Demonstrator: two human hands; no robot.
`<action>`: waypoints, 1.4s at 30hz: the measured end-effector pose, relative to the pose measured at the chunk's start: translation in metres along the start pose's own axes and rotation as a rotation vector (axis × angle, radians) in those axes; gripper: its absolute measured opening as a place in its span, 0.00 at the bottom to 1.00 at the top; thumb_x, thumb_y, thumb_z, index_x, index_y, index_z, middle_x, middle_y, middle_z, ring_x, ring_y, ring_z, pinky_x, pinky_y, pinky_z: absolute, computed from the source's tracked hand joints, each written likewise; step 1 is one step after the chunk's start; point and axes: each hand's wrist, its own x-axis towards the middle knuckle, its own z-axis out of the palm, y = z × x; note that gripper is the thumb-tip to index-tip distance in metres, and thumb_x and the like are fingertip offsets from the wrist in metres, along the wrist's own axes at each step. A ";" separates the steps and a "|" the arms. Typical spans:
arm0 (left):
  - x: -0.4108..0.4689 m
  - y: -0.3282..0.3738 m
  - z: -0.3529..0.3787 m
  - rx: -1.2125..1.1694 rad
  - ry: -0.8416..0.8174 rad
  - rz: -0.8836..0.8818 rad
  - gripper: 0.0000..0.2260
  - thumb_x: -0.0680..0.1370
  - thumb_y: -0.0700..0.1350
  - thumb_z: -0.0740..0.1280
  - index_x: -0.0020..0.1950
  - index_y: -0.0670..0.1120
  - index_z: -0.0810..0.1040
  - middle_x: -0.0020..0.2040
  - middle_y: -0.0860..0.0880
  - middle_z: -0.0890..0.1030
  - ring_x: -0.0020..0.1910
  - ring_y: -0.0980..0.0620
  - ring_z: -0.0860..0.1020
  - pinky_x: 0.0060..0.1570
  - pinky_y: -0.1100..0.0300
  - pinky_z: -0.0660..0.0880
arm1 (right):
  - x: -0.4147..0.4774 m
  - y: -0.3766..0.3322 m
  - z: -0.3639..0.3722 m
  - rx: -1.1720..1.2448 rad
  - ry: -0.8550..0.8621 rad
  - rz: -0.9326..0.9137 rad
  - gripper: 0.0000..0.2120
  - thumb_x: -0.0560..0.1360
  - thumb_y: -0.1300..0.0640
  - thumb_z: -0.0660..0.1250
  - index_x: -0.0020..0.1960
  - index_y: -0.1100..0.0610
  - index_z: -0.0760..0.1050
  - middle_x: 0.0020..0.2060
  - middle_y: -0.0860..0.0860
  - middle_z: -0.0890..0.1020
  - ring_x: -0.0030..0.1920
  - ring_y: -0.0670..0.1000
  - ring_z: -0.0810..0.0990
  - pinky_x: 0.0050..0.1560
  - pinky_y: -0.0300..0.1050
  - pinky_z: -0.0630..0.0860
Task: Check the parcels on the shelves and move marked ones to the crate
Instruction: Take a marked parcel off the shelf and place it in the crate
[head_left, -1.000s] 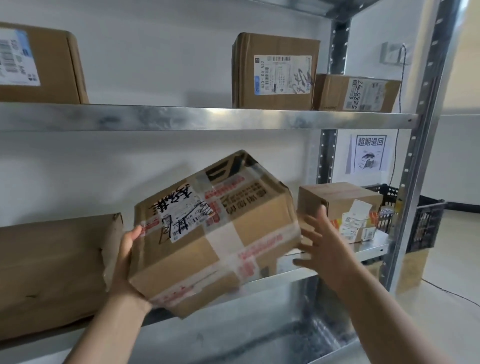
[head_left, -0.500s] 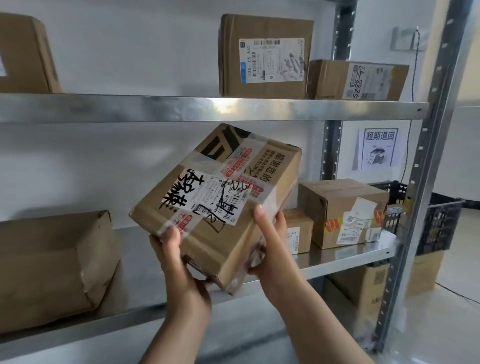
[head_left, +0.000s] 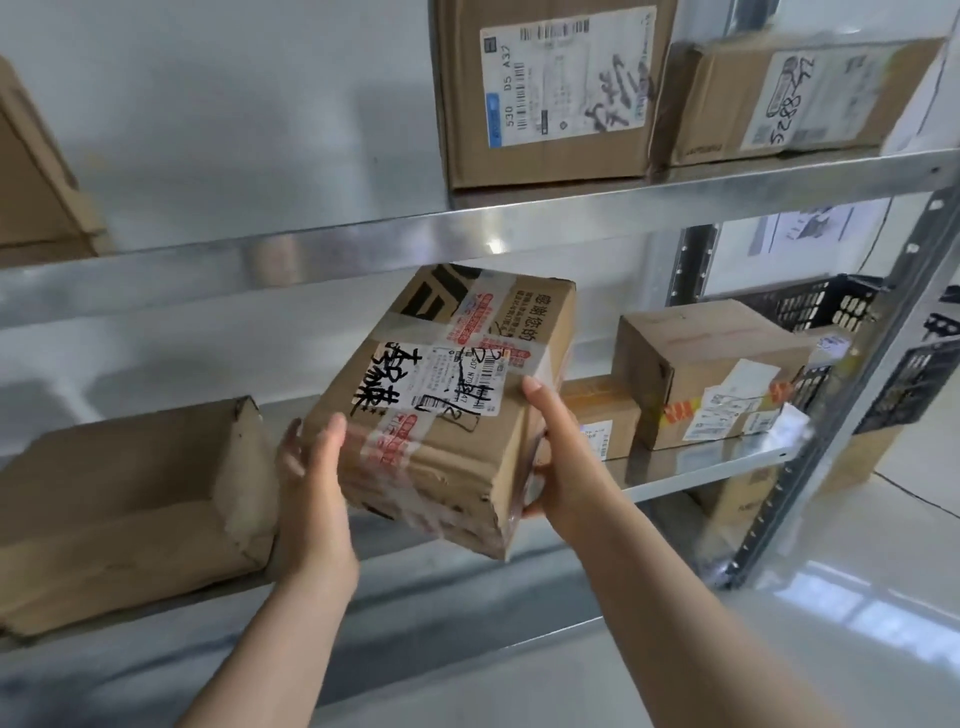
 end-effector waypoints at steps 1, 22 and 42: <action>-0.003 0.013 -0.003 0.013 0.009 -0.027 0.25 0.75 0.64 0.68 0.69 0.57 0.72 0.65 0.56 0.76 0.64 0.53 0.73 0.69 0.47 0.66 | -0.010 -0.008 -0.001 -0.023 -0.005 0.013 0.52 0.56 0.29 0.77 0.76 0.40 0.62 0.62 0.50 0.79 0.62 0.58 0.78 0.65 0.70 0.73; -0.200 0.231 -0.019 0.408 -0.744 -0.635 0.21 0.76 0.59 0.68 0.63 0.48 0.78 0.52 0.39 0.86 0.51 0.35 0.84 0.56 0.37 0.78 | -0.327 -0.148 -0.010 -0.266 0.152 0.197 0.44 0.59 0.22 0.70 0.65 0.49 0.74 0.56 0.57 0.83 0.58 0.62 0.82 0.55 0.59 0.81; -0.344 0.271 0.136 0.398 -0.898 -0.679 0.14 0.80 0.51 0.68 0.63 0.46 0.78 0.53 0.39 0.86 0.41 0.42 0.85 0.42 0.49 0.82 | -0.431 -0.228 -0.160 -0.096 0.392 0.142 0.49 0.56 0.17 0.68 0.67 0.46 0.76 0.59 0.55 0.85 0.63 0.64 0.81 0.66 0.67 0.75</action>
